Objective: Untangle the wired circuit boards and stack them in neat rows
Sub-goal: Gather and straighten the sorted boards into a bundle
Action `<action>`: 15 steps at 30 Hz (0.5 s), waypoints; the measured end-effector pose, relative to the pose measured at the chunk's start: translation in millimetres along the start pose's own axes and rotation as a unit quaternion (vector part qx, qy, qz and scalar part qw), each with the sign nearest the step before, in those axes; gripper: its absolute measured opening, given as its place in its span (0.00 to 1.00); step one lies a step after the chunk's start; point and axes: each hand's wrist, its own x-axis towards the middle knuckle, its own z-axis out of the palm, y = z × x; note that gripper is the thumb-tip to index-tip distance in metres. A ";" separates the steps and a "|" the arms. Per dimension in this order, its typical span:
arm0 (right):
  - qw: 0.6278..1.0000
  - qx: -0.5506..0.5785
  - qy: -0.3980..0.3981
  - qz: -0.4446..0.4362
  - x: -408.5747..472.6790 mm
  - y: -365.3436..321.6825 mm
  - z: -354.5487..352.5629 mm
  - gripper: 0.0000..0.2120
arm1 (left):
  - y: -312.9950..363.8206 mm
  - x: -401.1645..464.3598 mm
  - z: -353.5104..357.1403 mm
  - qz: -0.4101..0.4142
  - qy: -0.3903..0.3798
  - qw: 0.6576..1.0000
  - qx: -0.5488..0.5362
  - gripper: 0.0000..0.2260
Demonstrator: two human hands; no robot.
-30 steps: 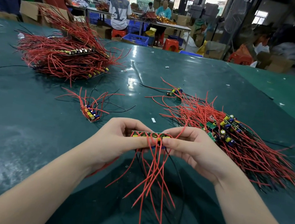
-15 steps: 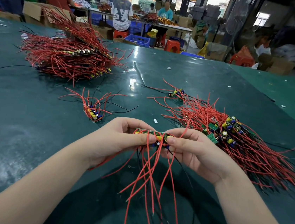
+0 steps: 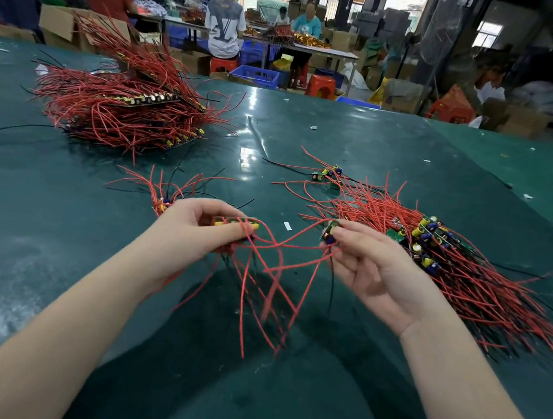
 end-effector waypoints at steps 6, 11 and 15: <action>0.984 0.027 0.126 -0.120 6.3 -8.7 -11.7 0.04 | -10.2 6.4 -13.6 0.061 0.156 0.930 0.328 0.03; 0.970 0.209 0.118 -0.036 3.9 -10.7 -7.0 0.04 | -14.5 1.0 -16.0 0.032 0.143 0.844 0.515 0.15; 0.954 0.286 0.089 0.031 1.5 -7.4 0.8 0.05 | -8.4 -4.9 -13.2 0.054 0.131 0.842 0.520 0.16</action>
